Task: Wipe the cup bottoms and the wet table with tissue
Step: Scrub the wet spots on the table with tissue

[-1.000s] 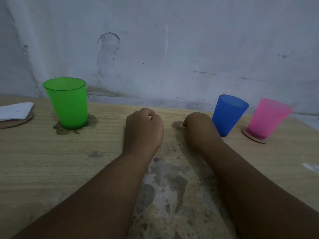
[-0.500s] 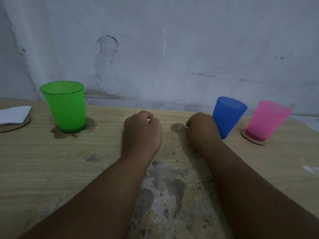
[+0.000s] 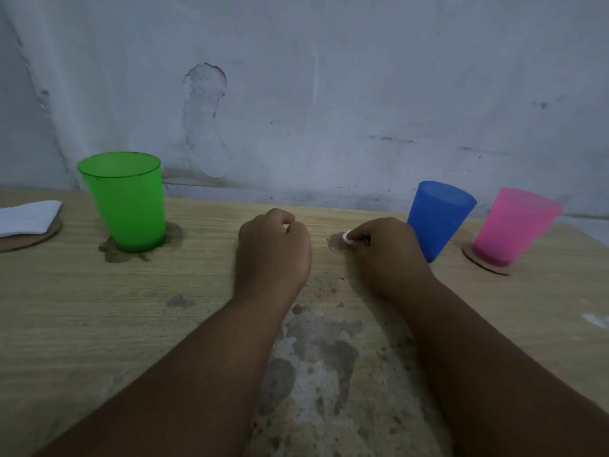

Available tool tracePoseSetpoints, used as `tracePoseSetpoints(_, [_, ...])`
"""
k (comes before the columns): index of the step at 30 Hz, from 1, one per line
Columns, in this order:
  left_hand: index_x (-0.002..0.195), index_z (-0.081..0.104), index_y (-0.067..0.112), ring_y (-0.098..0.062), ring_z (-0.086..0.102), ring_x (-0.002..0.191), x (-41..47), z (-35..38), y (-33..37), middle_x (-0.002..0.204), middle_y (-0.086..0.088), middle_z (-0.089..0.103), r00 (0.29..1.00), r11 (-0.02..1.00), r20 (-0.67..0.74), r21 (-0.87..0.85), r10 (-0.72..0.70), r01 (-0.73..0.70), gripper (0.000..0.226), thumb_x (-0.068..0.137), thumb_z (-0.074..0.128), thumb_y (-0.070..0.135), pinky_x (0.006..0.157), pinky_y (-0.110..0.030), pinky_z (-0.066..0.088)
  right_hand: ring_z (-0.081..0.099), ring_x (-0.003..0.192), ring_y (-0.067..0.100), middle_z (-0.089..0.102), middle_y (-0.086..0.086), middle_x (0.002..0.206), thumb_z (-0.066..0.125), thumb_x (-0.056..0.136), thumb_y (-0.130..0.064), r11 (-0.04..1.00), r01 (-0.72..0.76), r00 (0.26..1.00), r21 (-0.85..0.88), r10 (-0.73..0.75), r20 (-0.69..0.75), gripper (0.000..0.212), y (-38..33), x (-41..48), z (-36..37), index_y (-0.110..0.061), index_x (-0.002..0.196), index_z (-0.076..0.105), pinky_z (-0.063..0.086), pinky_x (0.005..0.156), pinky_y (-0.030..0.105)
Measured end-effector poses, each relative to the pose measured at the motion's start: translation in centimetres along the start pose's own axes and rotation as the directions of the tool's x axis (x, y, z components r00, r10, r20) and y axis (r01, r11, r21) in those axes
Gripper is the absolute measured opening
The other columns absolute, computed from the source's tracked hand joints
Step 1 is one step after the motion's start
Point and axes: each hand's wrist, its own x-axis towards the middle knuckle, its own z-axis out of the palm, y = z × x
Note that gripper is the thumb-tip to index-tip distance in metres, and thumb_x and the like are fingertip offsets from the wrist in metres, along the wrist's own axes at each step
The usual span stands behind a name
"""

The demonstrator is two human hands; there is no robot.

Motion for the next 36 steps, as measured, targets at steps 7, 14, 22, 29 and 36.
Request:
tracePoseSetpoints(7, [0.119, 0.069, 0.025, -0.023, 0.066, 0.092, 0.2, 0.2, -0.1, 0.113, -0.004, 0.068, 1.0, 1.0, -0.015, 0.018, 0.017, -0.017, 0.049, 0.08, 0.041, 0.036, 0.085, -0.047, 0.058, 0.063, 0.088, 0.023, 0.068, 0.009, 0.114, 0.058, 0.09, -0.012, 0.987, -0.122, 0.99, -0.102, 0.128, 0.059, 0.031, -1.6, 2.3, 0.4, -0.007, 0.119, 0.067, 0.052, 0.082, 0.031])
tracePoseSetpoints(14, [0.121, 0.068, 0.025, -0.019, 0.062, 0.097, 0.4, 0.3, -0.4, 0.119, -0.001, 0.065, 1.0, 0.999, -0.01, 0.04, 0.025, -0.025, 0.043, 0.086, 0.044, 0.031, 0.088, -0.045, 0.056, 0.063, 0.085, 0.023, 0.069, 0.009, 0.108, 0.056, 0.09, -0.01, 0.989, 0.082, 0.994, -0.123, -0.073, 0.078, 0.022, -2.0, 1.2, 0.9, -0.012, 0.104, 0.072, 0.051, 0.074, 0.031])
tracePoseSetpoints(22, [0.118, 0.07, 0.025, -0.021, 0.064, 0.096, 0.4, 0.2, -0.4, 0.115, -0.002, 0.067, 1.0, 0.999, -0.01, 0.033, 0.02, -0.02, 0.046, 0.082, 0.043, 0.033, 0.087, -0.045, 0.057, 0.064, 0.106, 0.019, 0.069, 0.004, 0.121, 0.052, 0.093, 0.001, 0.998, -0.035, 0.996, 0.053, 0.039, -0.085, 0.036, 0.7, 0.4, 0.1, -0.013, 0.121, 0.069, 0.049, 0.092, 0.025])
tracePoseSetpoints(29, [0.123, 0.068, 0.024, -0.019, 0.063, 0.098, 0.5, 0.4, -0.6, 0.121, -0.001, 0.065, 0.999, 0.997, -0.013, 0.059, 0.045, -0.044, 0.045, 0.086, 0.044, 0.032, 0.088, -0.044, 0.056, 0.056, 0.07, 0.017, 0.067, 0.006, 0.1, 0.06, 0.086, -0.008, 0.974, 0.039, 0.994, -0.222, -0.015, 0.109, 0.022, -2.9, 2.4, 1.2, -0.009, 0.105, 0.071, 0.05, 0.072, 0.029])
tracePoseSetpoints(36, [0.121, 0.068, 0.025, -0.017, 0.061, 0.102, 0.6, 0.4, -0.5, 0.121, 0.001, 0.065, 0.999, 0.998, -0.006, 0.048, 0.039, -0.039, 0.043, 0.085, 0.046, 0.031, 0.09, -0.045, 0.055, 0.063, 0.107, 0.017, 0.069, 0.0, 0.121, 0.055, 0.094, -0.007, 0.991, 0.132, 0.99, -0.015, -0.131, 0.052, 0.031, -1.4, 0.1, -0.1, -0.018, 0.119, 0.071, 0.049, 0.097, 0.027])
